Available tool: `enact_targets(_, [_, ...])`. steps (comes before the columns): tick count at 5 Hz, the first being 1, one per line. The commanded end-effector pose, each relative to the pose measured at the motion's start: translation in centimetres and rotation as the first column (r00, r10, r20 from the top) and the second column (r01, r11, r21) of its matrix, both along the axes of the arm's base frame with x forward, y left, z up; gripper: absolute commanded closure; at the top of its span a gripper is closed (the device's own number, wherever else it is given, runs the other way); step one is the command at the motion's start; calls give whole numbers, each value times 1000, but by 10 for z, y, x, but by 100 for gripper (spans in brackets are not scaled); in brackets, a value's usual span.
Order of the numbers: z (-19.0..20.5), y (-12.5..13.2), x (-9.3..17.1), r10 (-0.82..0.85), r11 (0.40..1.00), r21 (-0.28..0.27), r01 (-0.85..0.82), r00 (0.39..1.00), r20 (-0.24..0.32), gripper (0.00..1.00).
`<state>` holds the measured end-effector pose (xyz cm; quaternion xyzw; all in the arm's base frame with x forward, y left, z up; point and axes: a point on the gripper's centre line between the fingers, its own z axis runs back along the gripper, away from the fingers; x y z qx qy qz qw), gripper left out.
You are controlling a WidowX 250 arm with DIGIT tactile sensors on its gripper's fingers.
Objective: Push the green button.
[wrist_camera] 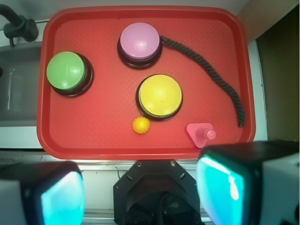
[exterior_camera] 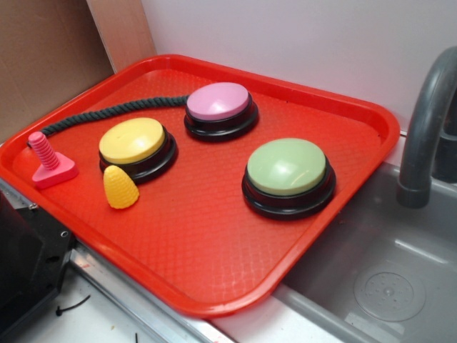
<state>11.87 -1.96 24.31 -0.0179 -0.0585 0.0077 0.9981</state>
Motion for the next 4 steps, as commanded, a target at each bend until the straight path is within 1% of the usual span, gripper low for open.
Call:
enact_targets(1, [0, 0, 0, 0, 1000, 0, 0, 1000, 0, 0])
enact_targets(2, [-35, -50, 50, -247, 969, 49, 244, 967, 68, 0])
enact_targets(3, [-67, -90, 83, -480, 876, 53, 479, 877, 12, 0])
enact_targets(4, [-67, -90, 83, -480, 876, 53, 479, 877, 12, 0])
